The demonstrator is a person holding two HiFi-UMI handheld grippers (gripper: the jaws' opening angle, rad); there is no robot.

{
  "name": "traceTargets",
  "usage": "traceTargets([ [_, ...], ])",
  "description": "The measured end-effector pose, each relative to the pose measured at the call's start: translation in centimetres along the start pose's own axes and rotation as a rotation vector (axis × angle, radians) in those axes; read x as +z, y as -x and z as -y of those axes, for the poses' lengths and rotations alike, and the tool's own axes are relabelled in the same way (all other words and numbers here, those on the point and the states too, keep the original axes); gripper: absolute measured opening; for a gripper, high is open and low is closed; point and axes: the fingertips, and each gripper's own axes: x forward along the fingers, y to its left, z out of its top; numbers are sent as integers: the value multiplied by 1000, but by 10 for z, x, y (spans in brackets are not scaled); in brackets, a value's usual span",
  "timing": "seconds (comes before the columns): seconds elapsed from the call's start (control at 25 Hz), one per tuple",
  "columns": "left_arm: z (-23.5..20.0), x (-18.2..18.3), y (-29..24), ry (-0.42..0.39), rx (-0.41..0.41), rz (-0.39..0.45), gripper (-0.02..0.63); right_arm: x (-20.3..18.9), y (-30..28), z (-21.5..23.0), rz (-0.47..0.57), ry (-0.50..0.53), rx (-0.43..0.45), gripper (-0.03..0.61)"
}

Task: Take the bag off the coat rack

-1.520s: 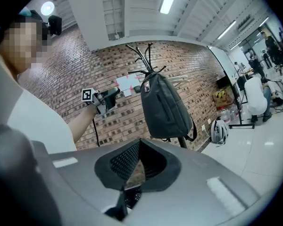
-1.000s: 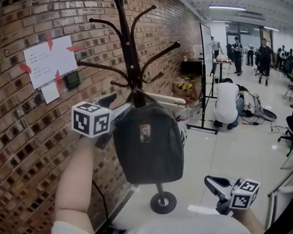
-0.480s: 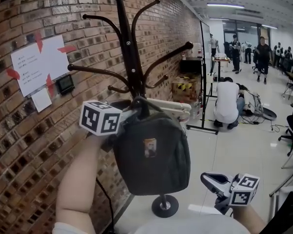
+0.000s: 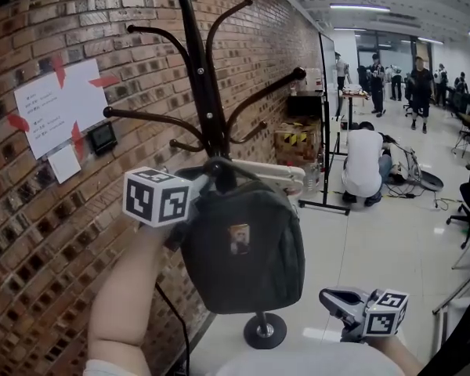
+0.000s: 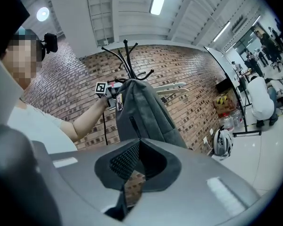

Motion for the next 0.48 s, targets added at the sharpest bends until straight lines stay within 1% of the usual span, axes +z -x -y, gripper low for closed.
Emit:
traceTargets([
  [0.12,2,16,14,11,21,47,11,-5,-2,-3,-9,-8,16,-3],
  [0.28,6,41,40,-12,71,109,12,-8,-3,-5,-15,-10,26,-3],
  [0.48,28,63,63,-73,92,152,12,-10,-6,-15,-18,1,70,-3],
])
